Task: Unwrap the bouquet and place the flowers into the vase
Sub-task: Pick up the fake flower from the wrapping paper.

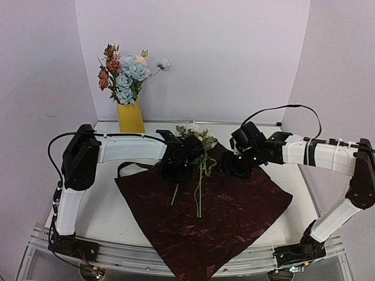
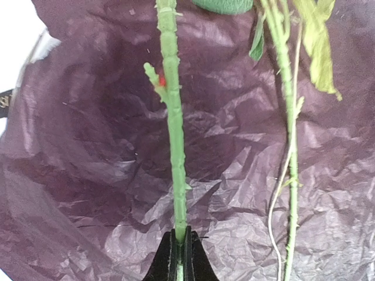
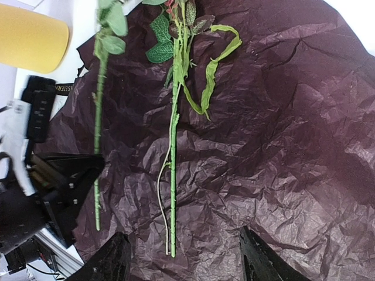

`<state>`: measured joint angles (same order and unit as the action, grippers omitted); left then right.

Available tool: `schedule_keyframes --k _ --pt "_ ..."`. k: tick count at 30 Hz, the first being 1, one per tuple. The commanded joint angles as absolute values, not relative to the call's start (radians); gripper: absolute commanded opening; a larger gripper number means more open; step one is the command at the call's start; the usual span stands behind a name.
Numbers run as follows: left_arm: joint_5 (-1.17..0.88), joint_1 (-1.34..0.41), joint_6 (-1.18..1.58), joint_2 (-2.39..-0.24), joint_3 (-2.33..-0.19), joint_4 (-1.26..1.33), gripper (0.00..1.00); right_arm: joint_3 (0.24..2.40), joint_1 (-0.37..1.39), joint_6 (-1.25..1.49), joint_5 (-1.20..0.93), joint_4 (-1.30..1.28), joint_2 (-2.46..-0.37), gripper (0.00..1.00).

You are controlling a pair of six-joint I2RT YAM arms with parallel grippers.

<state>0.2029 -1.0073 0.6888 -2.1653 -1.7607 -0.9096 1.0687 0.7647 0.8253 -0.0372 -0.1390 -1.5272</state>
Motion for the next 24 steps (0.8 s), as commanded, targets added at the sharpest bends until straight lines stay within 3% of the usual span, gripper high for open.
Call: schedule_keyframes --k 1,13,24 --pt "0.262 -1.011 0.705 -2.044 -1.794 -0.917 0.00 1.113 0.769 0.822 -0.044 -0.173 -1.538 0.64" --pt "0.177 -1.011 0.710 -1.916 -1.770 -0.896 0.00 1.152 0.770 0.816 -0.278 0.008 -1.535 0.63" --pt "-0.076 -1.011 0.664 -1.642 -1.473 -0.465 0.01 1.109 0.778 0.866 -0.318 0.135 -1.428 0.61"
